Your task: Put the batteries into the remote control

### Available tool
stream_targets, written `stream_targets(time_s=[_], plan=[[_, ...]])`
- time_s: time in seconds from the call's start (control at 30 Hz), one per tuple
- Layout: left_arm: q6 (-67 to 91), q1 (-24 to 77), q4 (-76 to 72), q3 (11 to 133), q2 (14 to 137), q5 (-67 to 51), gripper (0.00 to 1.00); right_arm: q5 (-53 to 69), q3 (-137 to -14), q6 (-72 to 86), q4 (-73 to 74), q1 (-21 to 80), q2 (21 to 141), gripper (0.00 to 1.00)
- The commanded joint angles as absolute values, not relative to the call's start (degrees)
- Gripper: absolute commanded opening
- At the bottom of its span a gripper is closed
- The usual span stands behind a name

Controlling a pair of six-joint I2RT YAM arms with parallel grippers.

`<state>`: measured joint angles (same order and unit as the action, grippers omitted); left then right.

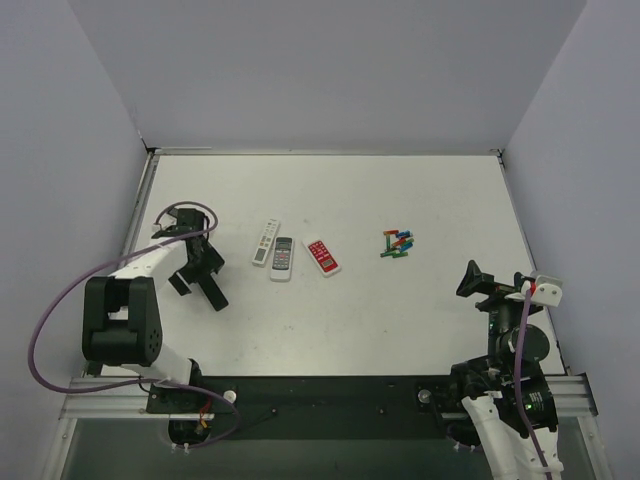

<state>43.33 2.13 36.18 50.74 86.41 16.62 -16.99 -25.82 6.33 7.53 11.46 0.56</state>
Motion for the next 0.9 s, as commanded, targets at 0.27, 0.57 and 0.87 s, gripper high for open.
stream_targets(time_s=[0.27,0.57,0.87], plan=[[44.82,3.34,38.5,57.13,96.76,18.55,0.76,-16.26,-26.9,5.54,5.36,11.95,-4.75,1.0],[44.91,4.39,37.18,55.37,95.73,16.88,0.53,-13.63,-27.68,5.45,5.89,11.95,-4.22,1.0],[41.32,5.45,31.83,53.44,80.45,11.61,0.15,-5.29,-36.2,14.04,13.43,11.87,8.51,1.0]])
